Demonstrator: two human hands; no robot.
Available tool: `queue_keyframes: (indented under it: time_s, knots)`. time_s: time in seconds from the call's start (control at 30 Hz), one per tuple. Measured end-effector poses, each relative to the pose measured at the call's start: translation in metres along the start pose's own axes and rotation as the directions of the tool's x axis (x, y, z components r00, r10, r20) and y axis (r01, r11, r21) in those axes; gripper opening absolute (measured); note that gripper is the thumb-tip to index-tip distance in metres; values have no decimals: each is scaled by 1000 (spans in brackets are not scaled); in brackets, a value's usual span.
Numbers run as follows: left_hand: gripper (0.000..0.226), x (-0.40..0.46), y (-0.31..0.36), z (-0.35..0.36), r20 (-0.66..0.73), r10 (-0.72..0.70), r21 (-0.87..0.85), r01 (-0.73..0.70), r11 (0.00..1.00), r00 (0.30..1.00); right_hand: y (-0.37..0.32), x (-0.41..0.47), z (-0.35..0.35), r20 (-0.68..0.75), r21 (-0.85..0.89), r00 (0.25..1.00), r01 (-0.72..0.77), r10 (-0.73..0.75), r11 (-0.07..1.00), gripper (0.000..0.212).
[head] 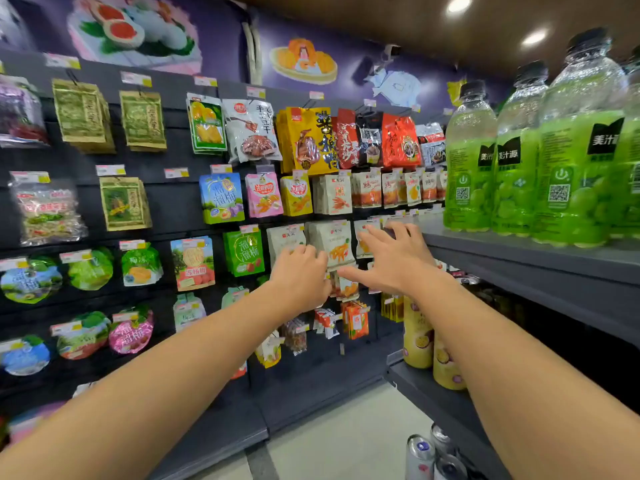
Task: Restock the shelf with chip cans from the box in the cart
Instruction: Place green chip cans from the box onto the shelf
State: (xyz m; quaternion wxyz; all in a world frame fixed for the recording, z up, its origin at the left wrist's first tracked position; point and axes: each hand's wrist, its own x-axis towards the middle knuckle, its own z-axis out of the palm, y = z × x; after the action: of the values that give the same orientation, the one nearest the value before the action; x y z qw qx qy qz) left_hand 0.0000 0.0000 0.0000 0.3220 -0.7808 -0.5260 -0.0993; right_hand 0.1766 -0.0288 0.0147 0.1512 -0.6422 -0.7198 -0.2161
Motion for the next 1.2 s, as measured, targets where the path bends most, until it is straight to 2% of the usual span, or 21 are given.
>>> queue_keyframes:
  time_s: [0.17, 0.27, 0.43, 0.57, 0.77, 1.03, 1.2]
  knots:
    - [47, -6, -14, -3, -25, -7, 17, 8, 1000, 1000, 2, 4, 4, -36, -48, 999, -4, 2, 999, 94]
    - [48, -6, -17, -11, -37, 4, 13, -4, 1000, 999, -1, 5, 7, -91, -89, 996, -22, 14, 996, 81]
    - [42, 0, -14, -24, -65, 27, 16, -26, 1000, 998, -10, 4, 9, -187, -44, 982, -30, 21, 999, 66]
    - [44, 4, -9, -28, -77, 39, -24, -41, 999, 996, -11, 2, 9, -137, 20, 988, 74, -70, 997, 62]
    - [47, 7, -7, -23, -79, 63, -76, -69, 995, 995, -13, -8, 2, -102, 77, 993, 69, -61, 995, 65]
    - [51, 13, 0, -2, -188, 255, -124, -280, 952, 949, -19, -33, 7, -16, -20, 998, -55, 55, 998, 63]
    - [49, 3, 13, 6, -223, 393, -200, -436, 877, 892, -25, -62, 2, 29, -101, 977, -208, 212, 973, 63]
